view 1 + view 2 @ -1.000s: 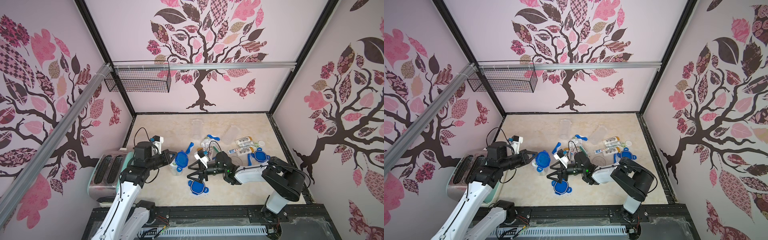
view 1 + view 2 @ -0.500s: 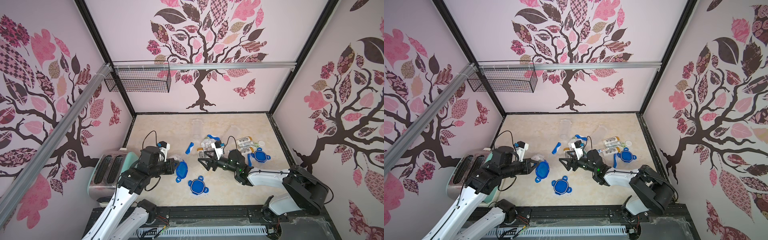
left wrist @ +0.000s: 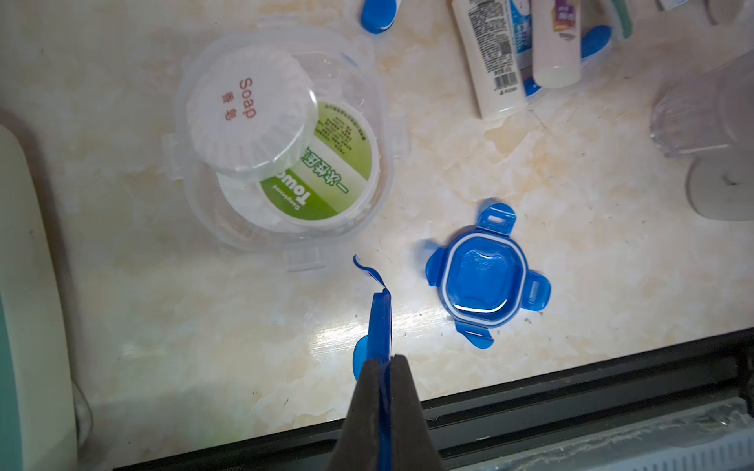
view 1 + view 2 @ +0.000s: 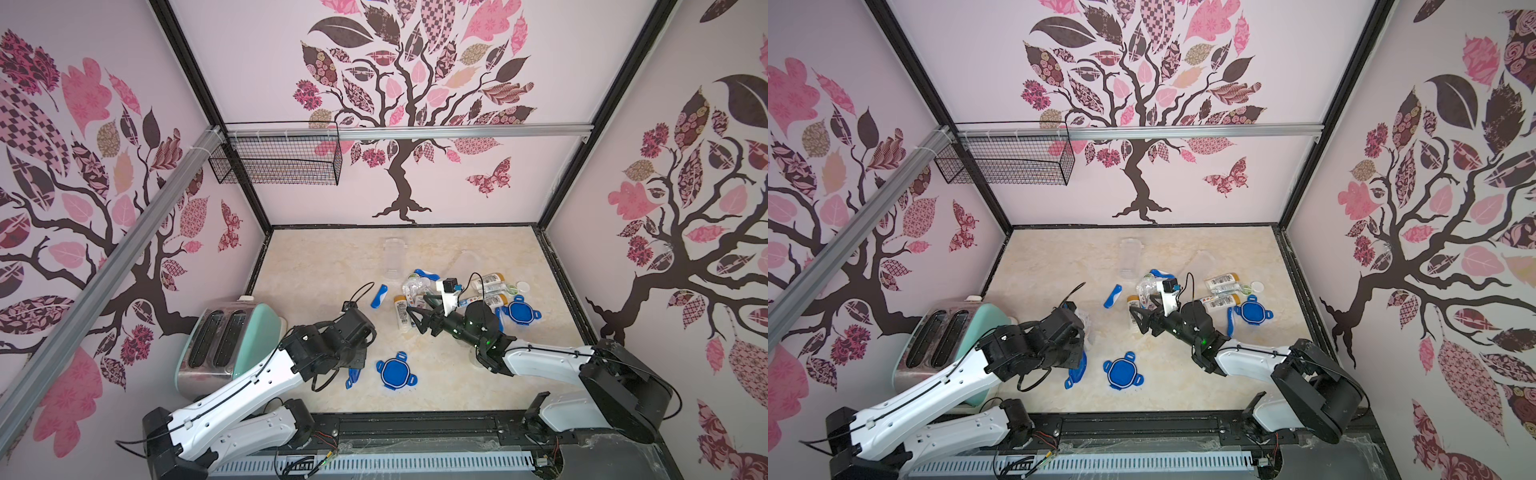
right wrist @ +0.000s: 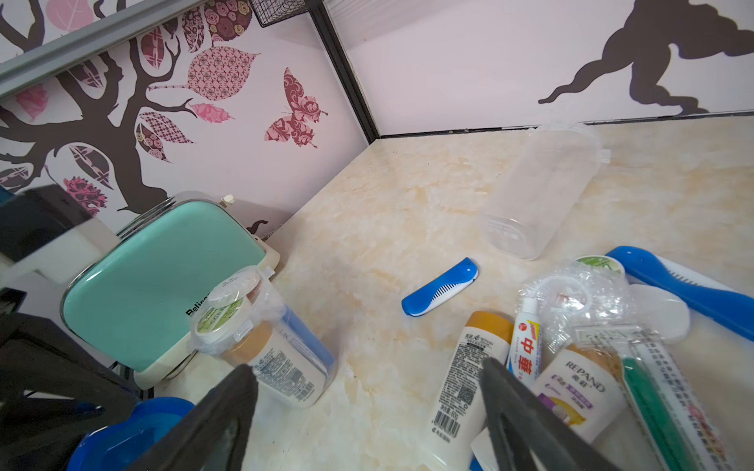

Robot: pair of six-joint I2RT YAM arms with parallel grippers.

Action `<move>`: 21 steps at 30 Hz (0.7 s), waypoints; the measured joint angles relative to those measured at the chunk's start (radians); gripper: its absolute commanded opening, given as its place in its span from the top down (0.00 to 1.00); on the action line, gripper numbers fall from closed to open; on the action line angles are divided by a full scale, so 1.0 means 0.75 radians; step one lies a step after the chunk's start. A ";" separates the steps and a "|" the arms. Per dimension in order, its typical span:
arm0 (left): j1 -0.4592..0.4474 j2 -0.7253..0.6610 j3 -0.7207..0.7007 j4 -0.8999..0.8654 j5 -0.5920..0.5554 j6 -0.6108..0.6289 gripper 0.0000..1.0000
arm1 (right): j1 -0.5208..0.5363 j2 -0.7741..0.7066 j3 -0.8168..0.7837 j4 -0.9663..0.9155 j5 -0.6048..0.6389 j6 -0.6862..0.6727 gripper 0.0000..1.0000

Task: Take out toiletry kits
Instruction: Place the lid at the center of the board.

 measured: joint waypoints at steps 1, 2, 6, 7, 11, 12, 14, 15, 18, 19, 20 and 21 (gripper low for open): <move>-0.017 0.030 -0.004 -0.001 -0.026 -0.018 1.00 | 0.000 -0.002 0.000 0.000 0.001 -0.001 0.12; -0.030 0.054 -0.010 0.002 -0.044 -0.030 1.00 | 0.000 -0.003 0.000 0.000 0.002 -0.003 0.12; -0.057 0.174 -0.069 0.045 -0.082 -0.070 1.00 | 0.000 -0.003 -0.001 -0.001 0.011 -0.010 0.11; -0.058 0.198 -0.083 0.053 -0.084 -0.075 1.00 | 0.000 -0.003 -0.001 -0.001 0.014 -0.011 0.11; -0.084 0.280 -0.106 0.086 -0.099 -0.092 0.98 | 0.000 -0.006 -0.007 -0.001 0.022 -0.018 0.11; -0.095 0.292 -0.106 0.094 -0.105 -0.098 0.95 | 0.000 -0.007 -0.010 -0.001 0.024 -0.020 0.11; -0.111 0.312 -0.106 0.110 -0.108 -0.106 0.88 | 0.000 -0.008 -0.013 -0.002 0.026 -0.025 0.11; -0.115 0.318 -0.107 0.121 -0.108 -0.109 0.85 | 0.000 -0.008 -0.013 -0.002 0.028 -0.026 0.10; -0.117 0.322 -0.120 0.154 -0.100 -0.116 0.79 | 0.000 -0.008 -0.013 -0.002 0.033 -0.035 0.10; -0.117 0.322 -0.125 0.161 -0.096 -0.119 0.76 | 0.000 -0.008 -0.013 -0.003 0.034 -0.036 0.10; -0.120 0.322 -0.128 0.165 -0.089 -0.115 0.73 | 0.000 -0.008 -0.013 -0.003 0.035 -0.037 0.10; -0.122 0.322 -0.128 0.170 -0.083 -0.116 0.71 | 0.000 -0.008 -0.013 -0.004 0.036 -0.039 0.10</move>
